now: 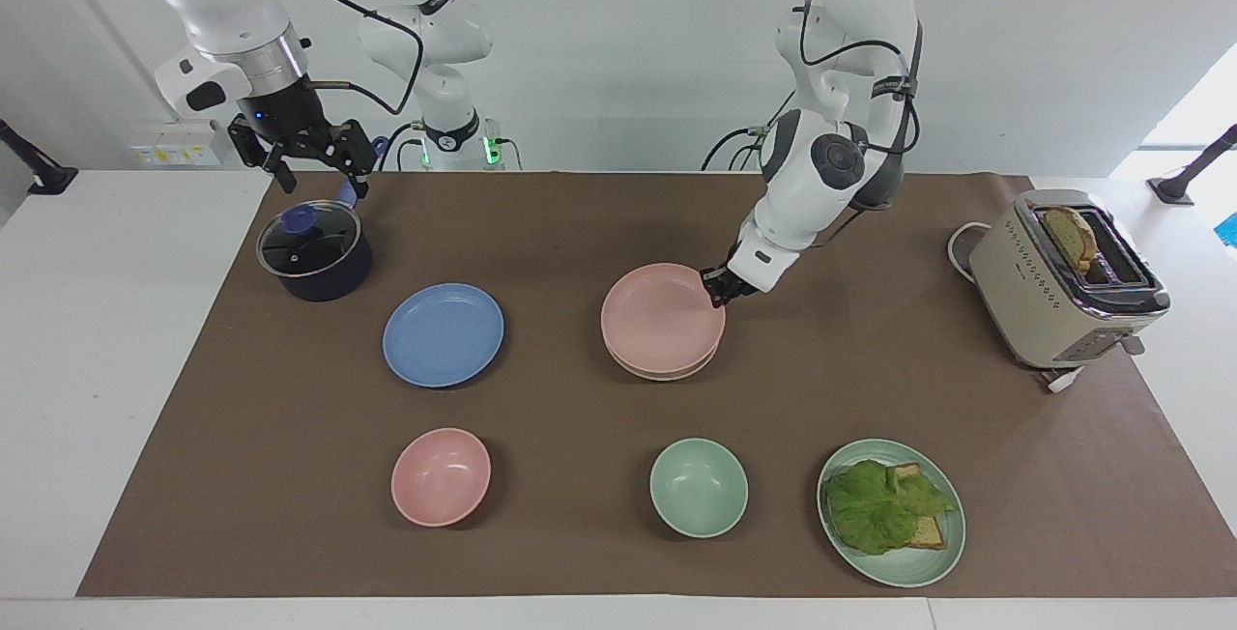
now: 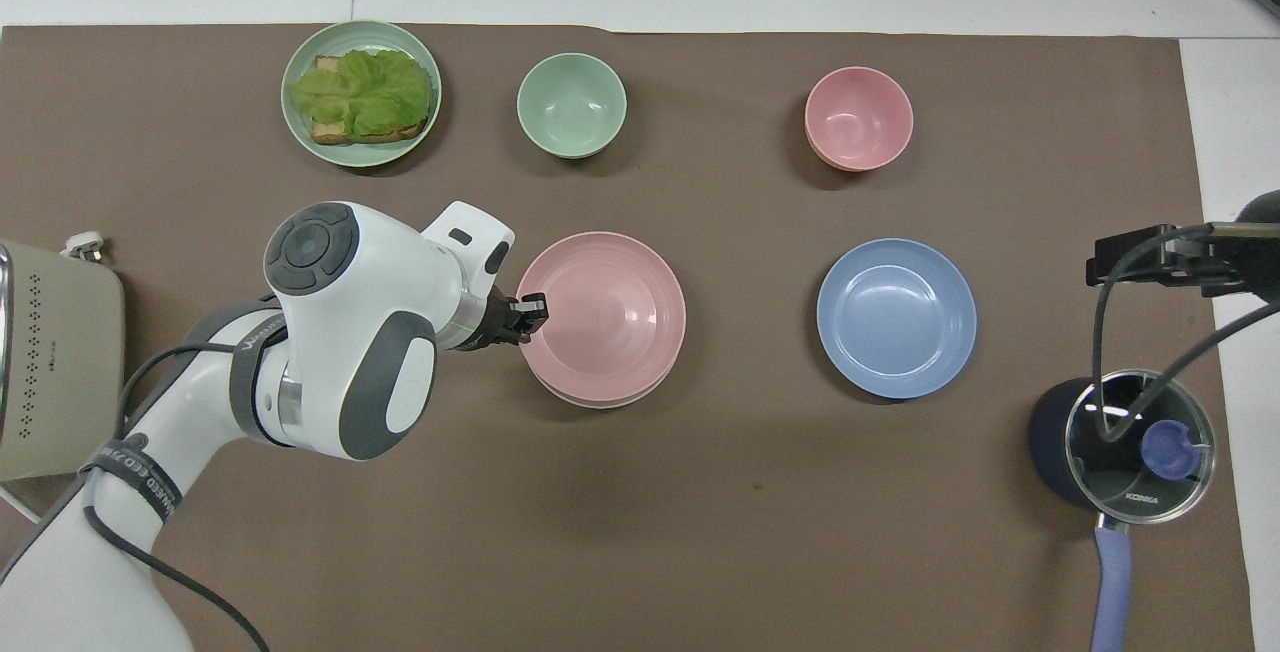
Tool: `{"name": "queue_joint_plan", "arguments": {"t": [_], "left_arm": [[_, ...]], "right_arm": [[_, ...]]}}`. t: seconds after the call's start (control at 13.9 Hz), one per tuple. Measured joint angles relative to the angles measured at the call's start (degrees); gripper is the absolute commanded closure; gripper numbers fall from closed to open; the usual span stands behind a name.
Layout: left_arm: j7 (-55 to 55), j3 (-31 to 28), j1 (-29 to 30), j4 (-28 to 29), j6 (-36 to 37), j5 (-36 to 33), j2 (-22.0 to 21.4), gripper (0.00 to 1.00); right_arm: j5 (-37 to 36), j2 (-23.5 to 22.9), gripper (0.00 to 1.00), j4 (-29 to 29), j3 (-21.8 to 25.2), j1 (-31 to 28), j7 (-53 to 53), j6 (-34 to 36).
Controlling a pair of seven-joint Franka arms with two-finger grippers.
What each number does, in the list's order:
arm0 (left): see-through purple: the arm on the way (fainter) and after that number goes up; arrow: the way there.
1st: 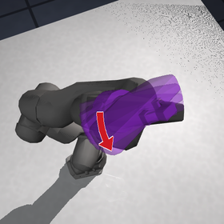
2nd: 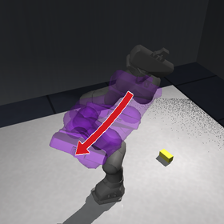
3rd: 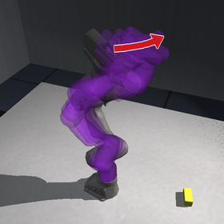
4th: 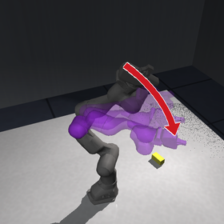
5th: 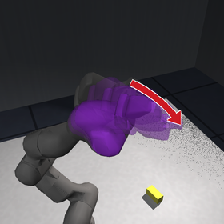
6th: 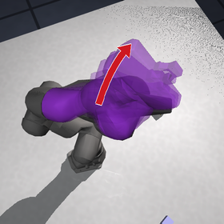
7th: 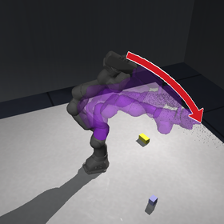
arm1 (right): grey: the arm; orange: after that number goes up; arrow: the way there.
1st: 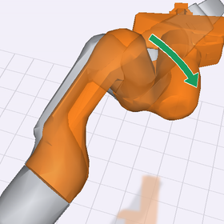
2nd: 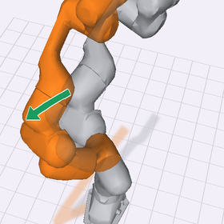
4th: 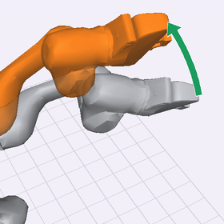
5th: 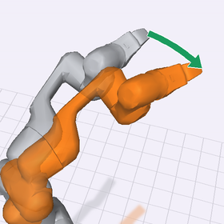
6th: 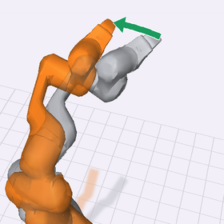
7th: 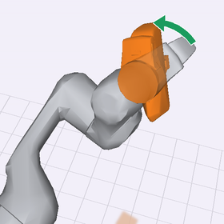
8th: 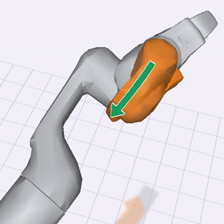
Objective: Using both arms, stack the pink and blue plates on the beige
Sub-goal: 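Slide the pink plate with the left gripper onto the beige plate, then release the pink plate and withdraw the left gripper while the right gripper reaches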
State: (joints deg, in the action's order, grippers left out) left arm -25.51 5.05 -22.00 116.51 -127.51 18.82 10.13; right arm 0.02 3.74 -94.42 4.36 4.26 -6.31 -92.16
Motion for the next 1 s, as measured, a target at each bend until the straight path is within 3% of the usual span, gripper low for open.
{"name": "queue_joint_plan", "arguments": {"t": [0.36,0.5,0.57,1.0], "left_arm": [[0.01,-0.12,-0.08,0.71,-1.40,0.40,0.26,0.97],[0.12,-0.10,-0.14,0.77,-1.65,0.40,0.38,0.12],[0.18,-0.09,-0.15,0.78,-1.69,0.40,0.38,0.00],[0.25,-0.10,-0.24,0.70,-1.78,0.40,0.38,0.00]], "right_arm": [[0.00,0.01,0.00,0.02,0.46,-0.13,0.00,-1.18],[0.00,0.01,0.00,0.02,0.42,-0.11,0.00,-1.35],[0.00,0.01,0.00,0.02,0.29,-0.07,0.00,-1.63],[0.00,0.00,0.00,0.01,-0.08,0.18,0.00,-3.98]]}}
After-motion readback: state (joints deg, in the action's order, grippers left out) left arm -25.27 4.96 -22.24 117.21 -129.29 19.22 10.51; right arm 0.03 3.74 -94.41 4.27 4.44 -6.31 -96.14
